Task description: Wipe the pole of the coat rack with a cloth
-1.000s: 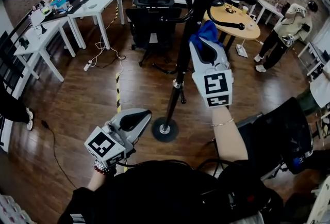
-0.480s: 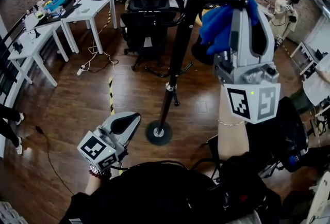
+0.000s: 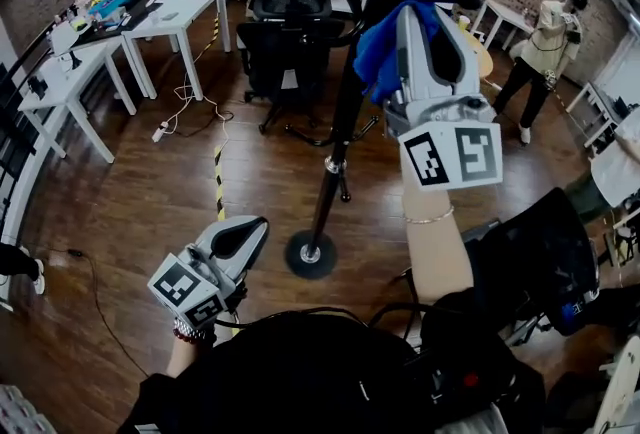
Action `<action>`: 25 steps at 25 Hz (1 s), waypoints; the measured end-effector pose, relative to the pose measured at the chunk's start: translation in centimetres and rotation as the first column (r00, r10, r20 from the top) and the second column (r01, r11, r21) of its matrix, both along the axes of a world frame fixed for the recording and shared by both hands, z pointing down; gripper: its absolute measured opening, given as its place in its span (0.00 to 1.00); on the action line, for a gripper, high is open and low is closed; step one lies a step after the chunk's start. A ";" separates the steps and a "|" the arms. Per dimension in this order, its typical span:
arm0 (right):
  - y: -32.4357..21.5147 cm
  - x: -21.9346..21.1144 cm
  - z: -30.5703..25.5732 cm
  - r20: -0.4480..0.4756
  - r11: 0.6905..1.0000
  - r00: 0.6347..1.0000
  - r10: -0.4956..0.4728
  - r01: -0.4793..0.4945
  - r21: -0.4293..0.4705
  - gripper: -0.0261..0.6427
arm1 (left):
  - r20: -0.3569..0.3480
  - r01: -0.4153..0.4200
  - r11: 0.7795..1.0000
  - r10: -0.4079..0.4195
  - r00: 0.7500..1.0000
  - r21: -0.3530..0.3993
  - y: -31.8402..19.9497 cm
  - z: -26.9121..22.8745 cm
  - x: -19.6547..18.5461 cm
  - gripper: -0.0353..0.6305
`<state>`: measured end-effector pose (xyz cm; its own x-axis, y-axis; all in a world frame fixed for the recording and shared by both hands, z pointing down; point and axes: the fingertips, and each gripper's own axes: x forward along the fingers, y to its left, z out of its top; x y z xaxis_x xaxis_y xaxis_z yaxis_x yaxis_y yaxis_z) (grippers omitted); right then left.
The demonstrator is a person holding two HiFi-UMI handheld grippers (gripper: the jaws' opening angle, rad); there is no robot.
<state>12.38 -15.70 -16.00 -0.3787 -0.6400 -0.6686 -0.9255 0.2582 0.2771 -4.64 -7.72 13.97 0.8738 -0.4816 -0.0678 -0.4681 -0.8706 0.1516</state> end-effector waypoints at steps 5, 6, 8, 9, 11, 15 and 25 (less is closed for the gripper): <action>-5.4 0.8 2.9 -0.006 0.987 0.999 0.041 -0.041 -0.156 0.14 | -0.007 0.011 1.000 -0.011 1.000 0.009 0.0 0.1 -0.4 0.06; -6.1 0.9 3.7 -0.004 0.982 0.999 0.048 -0.048 -0.182 0.14 | -0.014 0.009 1.000 -0.009 1.000 0.014 0.2 0.0 -0.5 0.06; -7.2 1.0 5.5 -0.026 0.968 0.997 0.075 -0.079 -0.239 0.14 | -0.024 0.007 1.000 -0.007 1.000 0.015 0.4 -0.1 -0.8 0.06; -7.5 1.0 6.4 -0.052 0.959 0.995 0.086 -0.097 -0.266 0.14 | -0.025 0.009 1.000 -0.008 1.000 0.012 0.4 -0.1 -1.0 0.06; -7.8 0.8 8.0 -0.122 0.941 0.987 0.103 -0.136 -0.311 0.14 | -0.024 0.012 1.000 -0.012 1.000 0.009 0.4 0.1 -1.2 0.06; -5.3 3.4 7.1 -0.110 0.934 0.979 0.170 -0.196 -0.297 0.14 | -0.032 0.006 1.000 -0.006 0.999 0.008 0.3 0.2 -1.1 0.06; -4.3 7.6 -8.7 0.106 0.978 0.978 0.181 -0.168 -0.123 0.14 | -0.009 -0.061 0.996 0.062 0.998 0.062 1.6 -1.1 0.5 0.06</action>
<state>20.02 -20.04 -24.68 -0.1787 -0.7632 -0.6209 -0.9831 0.1136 0.1433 -4.13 -6.17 12.89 0.9007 -0.4215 -0.1057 -0.4118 -0.9056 0.1019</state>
